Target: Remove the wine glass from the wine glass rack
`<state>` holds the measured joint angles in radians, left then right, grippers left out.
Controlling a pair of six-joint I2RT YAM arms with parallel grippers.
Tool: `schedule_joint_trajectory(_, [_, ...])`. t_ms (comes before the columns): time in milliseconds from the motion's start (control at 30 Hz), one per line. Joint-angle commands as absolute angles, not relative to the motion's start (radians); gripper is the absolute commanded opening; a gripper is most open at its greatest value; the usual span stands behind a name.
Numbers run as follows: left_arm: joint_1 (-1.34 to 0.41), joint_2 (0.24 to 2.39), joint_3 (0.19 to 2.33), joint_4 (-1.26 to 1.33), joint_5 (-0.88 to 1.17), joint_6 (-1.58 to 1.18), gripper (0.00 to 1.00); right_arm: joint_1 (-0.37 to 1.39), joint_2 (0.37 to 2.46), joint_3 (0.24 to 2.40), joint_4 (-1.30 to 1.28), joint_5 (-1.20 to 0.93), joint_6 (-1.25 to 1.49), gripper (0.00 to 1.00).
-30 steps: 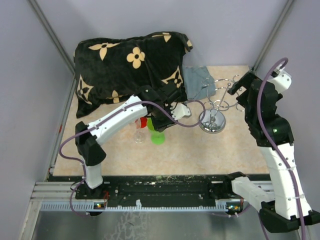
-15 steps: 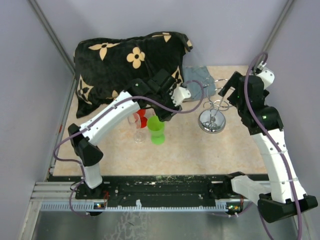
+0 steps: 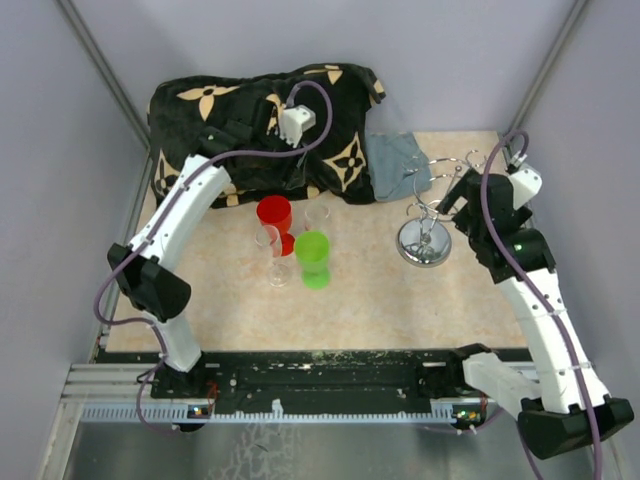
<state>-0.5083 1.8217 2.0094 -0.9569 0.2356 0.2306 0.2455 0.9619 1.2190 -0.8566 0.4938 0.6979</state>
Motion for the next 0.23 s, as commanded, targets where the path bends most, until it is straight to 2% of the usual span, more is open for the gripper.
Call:
schedule_joint_trajectory(0, [-0.482,1.749,1.957,-0.843,0.275,0.186,0.57,0.241,0.949,1.161,-0.82,0.458,0.748,0.97])
schedule_joint_trajectory(200, [-0.402,1.67,1.757,-0.657,0.294,0.108,0.57,0.241,0.97,1.13,-0.796,0.423,0.749,0.98])
